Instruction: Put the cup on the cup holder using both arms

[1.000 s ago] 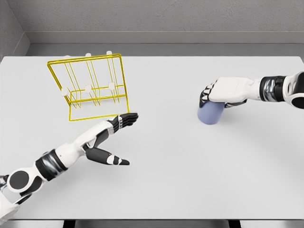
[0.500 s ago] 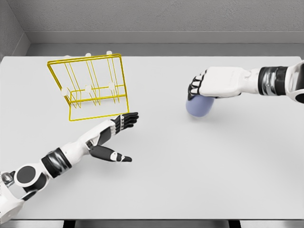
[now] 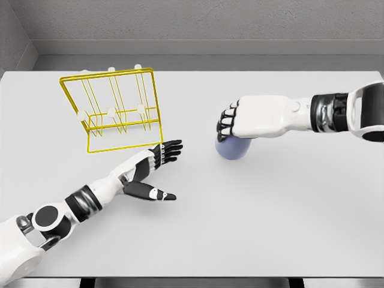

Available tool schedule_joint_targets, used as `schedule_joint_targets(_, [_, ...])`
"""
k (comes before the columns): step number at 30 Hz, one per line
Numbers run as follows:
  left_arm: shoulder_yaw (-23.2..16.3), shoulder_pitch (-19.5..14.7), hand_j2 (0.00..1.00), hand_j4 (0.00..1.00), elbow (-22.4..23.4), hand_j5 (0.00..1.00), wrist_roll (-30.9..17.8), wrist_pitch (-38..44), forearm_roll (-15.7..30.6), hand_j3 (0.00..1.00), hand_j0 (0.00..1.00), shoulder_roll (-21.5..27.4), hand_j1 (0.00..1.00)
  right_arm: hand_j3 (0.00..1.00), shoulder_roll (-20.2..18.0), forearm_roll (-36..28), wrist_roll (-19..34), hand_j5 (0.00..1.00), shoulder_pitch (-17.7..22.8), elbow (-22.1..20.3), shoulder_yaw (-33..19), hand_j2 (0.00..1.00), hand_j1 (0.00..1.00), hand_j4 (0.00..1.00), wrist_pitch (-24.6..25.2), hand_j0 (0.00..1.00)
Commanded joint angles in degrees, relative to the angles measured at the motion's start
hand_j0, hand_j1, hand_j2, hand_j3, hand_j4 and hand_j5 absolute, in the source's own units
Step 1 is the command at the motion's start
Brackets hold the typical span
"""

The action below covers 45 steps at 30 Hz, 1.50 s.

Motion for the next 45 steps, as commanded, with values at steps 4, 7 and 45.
schedule_joint_targets(4, [0.02,-0.09,1.0,1.0,0.5,1.0,-0.01,0.03,0.13,1.0,1.0,-0.1,1.0,0.56,2.23,-0.59,-0.14,0.56,1.32,-0.27,1.26,0.56,0.56,0.56,0.33,0.56])
schedule_joint_targets(7, [0.02,-0.18,1.0,1.0,0.68,1.0,-0.01,0.03,0.13,1.0,1.0,-0.1,1.0,0.56,3.19,-0.59,-0.14,0.56,1.67,-0.27,1.35,0.56,0.56,0.56,0.33,0.56])
schedule_joint_targets(45, [0.02,-0.79,1.0,1.0,2.08,1.0,-0.01,-0.06,0.13,1.0,1.0,-0.1,1.0,1.0,5.39,0.2,0.3,1.0,3.16,-0.18,4.43,1.0,1.0,1.0,0.33,1.0])
